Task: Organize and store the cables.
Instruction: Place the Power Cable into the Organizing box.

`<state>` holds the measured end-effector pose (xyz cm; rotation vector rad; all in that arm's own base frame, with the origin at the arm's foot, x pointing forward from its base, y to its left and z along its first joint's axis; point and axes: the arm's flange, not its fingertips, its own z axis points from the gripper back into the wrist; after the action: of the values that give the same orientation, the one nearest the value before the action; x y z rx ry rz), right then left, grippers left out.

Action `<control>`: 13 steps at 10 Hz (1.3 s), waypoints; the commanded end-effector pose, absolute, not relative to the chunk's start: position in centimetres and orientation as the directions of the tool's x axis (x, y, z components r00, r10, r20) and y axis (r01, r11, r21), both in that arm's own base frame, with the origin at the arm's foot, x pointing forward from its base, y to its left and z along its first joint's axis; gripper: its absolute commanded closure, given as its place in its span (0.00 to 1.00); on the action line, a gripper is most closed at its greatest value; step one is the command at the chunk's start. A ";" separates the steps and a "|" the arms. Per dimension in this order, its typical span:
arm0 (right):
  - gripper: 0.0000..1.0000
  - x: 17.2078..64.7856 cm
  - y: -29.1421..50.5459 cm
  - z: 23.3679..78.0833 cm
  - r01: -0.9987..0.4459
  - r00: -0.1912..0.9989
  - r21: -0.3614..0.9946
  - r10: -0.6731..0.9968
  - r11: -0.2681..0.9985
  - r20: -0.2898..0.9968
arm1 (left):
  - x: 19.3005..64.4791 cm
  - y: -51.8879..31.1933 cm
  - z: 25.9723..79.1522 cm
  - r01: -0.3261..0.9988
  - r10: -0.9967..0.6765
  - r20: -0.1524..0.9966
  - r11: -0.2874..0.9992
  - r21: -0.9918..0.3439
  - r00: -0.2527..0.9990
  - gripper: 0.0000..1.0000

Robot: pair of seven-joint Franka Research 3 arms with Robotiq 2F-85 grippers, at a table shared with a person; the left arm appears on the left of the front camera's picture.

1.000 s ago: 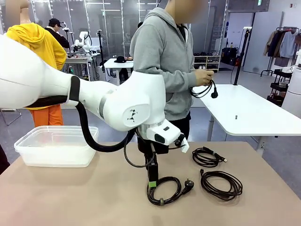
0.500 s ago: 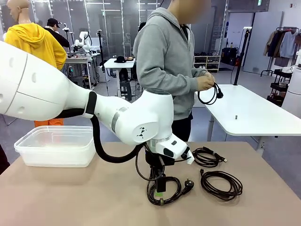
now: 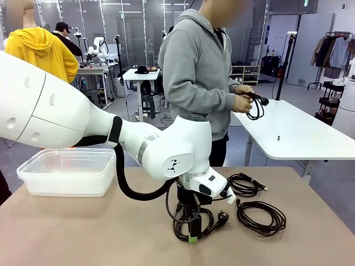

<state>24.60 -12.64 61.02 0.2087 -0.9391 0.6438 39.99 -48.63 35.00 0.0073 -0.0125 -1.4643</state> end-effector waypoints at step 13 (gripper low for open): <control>0.00 24.6 -12.7 61.0 -0.597 0.421 -0.103 0.420 0.796 0.804 | 40.5 -47.9 30.8 0.999 -0.997 0.074 0.005 -0.036 0.008 0.48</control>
<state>24.60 -12.64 61.02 0.2087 -0.9390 0.6438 41.06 -48.37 30.96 -0.0397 -0.0086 -1.5487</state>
